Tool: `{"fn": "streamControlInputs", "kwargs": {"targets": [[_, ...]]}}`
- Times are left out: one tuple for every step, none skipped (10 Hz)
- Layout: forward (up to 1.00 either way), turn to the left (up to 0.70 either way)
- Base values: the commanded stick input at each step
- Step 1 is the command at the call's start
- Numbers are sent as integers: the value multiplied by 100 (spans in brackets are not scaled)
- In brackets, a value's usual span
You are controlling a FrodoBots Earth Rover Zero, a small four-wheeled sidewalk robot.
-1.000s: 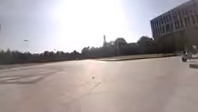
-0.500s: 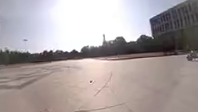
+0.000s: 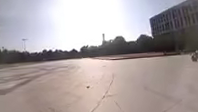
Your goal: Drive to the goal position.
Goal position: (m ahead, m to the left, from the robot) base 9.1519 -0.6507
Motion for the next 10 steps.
{"fn": "streamControlInputs", "kwargs": {"targets": [[100,0],[100,0],[100,0],[100,0],[100,0],[100,0],[100,0],[100,0],[100,0],[100,0]]}}
